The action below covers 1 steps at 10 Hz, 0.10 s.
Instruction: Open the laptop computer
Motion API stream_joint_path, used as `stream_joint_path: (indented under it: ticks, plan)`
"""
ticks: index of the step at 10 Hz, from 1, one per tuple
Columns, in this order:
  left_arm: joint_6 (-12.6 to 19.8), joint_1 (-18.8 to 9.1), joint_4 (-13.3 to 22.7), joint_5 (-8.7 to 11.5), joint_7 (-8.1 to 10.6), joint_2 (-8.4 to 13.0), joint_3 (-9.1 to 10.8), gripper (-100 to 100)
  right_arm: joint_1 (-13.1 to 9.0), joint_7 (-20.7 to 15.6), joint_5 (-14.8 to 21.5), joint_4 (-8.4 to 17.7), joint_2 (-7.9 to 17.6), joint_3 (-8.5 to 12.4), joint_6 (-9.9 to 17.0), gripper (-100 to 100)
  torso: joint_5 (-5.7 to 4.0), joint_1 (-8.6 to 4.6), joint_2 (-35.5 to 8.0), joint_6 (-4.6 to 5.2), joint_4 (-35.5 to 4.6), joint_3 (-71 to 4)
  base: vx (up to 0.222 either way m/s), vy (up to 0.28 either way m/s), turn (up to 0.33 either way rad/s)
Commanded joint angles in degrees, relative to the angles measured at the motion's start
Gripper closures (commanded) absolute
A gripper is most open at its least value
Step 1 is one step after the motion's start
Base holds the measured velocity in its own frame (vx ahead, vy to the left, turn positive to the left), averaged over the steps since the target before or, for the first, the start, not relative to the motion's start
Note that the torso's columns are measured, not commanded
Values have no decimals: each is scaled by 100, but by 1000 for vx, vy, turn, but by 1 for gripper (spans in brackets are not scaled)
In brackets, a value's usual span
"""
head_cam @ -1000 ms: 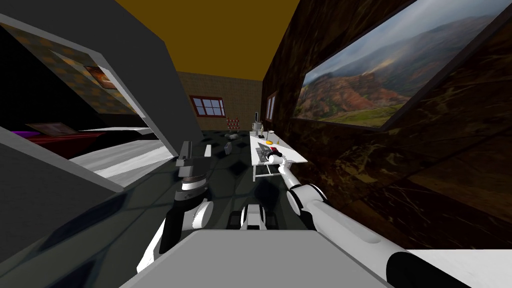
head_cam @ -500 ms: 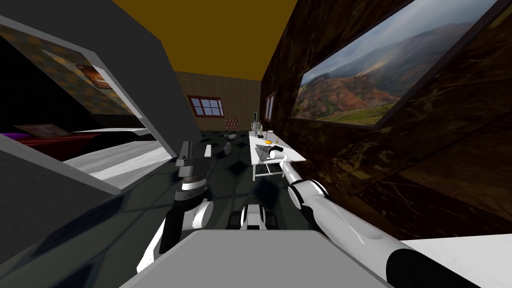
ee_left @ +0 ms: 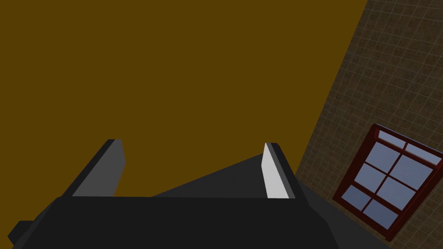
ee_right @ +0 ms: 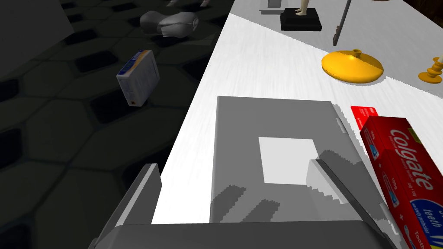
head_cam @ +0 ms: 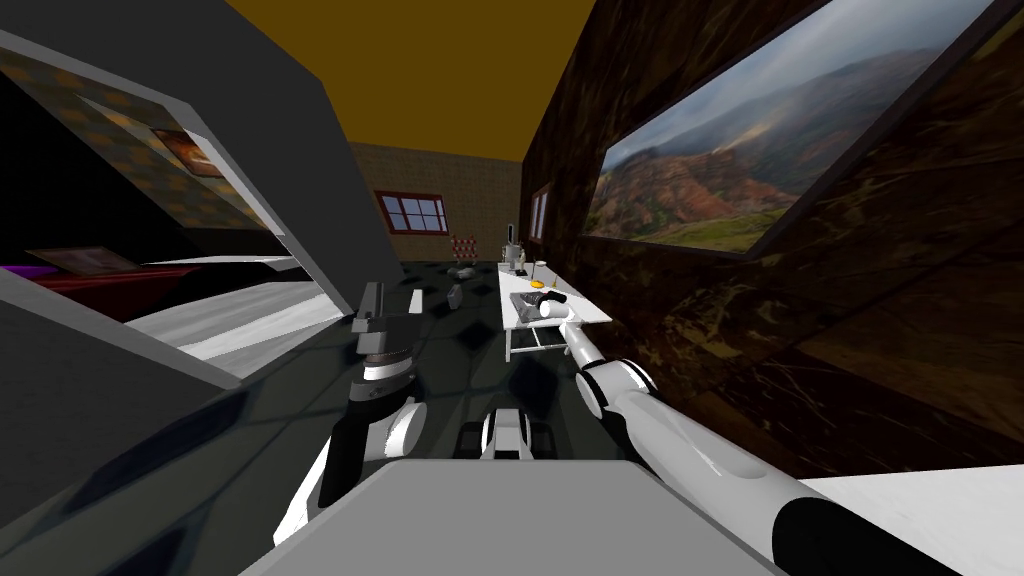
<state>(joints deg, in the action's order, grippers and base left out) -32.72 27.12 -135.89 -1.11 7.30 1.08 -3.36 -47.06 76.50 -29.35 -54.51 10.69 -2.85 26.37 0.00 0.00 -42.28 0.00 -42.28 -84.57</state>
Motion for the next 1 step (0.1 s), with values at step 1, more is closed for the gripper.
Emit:
stream_joint_path:
  ticks: [1]
  plan:
    - [0, 0, 0, 0, 0, 0, 0, 0, 0, 0, 0, 0, 0, 0, 0, 0, 0, 1, -1, 0, 0, 1, 0, 0, 0]
